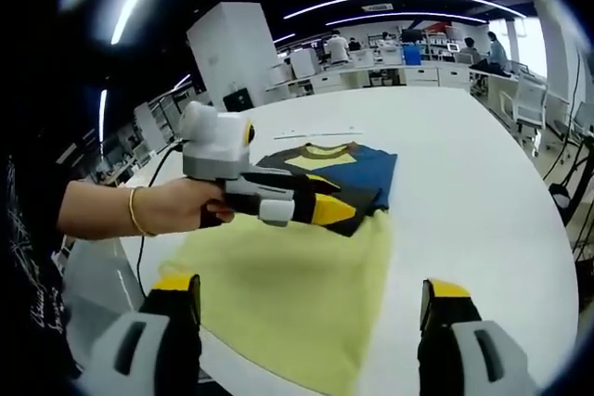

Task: Fold the garment on the visible template until the final outline fits inside the template.

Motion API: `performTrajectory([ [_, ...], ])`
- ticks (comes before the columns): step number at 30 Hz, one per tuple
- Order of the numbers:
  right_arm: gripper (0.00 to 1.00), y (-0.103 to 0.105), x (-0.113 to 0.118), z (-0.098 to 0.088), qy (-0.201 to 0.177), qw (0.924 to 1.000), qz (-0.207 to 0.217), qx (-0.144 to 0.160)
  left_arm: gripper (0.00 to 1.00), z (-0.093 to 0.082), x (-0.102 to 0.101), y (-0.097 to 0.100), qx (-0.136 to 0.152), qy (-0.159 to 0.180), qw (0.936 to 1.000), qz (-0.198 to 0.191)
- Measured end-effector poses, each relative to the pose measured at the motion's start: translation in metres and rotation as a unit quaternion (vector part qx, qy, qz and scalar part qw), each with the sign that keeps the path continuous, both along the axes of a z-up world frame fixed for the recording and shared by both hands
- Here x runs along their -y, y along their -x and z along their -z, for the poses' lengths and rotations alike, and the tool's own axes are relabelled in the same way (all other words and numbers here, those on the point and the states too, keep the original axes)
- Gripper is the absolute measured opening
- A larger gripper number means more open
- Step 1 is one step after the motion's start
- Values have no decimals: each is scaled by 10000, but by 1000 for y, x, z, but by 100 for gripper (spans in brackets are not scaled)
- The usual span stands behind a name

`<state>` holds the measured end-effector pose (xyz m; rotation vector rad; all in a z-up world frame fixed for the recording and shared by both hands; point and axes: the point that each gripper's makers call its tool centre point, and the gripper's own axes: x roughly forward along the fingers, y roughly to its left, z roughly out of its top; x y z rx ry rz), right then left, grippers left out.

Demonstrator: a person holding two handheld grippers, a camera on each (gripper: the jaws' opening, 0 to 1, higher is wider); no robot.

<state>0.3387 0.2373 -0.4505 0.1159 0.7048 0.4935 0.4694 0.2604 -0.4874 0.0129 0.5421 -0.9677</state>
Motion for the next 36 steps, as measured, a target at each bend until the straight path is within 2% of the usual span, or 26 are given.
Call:
performTrajectory([
  [7, 99, -6, 0, -5, 70, 9999, -76, 77, 75, -14, -26, -10, 327, -73, 9993, -143],
  [16, 99, -12, -3, -6, 99, 9998, -163, 85, 99, -32, -62, -16, 529, -89, 9978, -380],
  [25, 99, -16, -2, -12, 102, 9997, -167, 143, 99, -40, -115, -14, 600, -264, 9956, -667],
  [31, 99, -15, -3, -11, 99, 9997, -182, 116, 99, -38, -151, -15, 629, -418, 9929, -924],
  [36, 98, -12, -4, -8, 100, 9998, -171, 77, 92, -39, -181, -17, 687, -437, 9894, -1200],
])
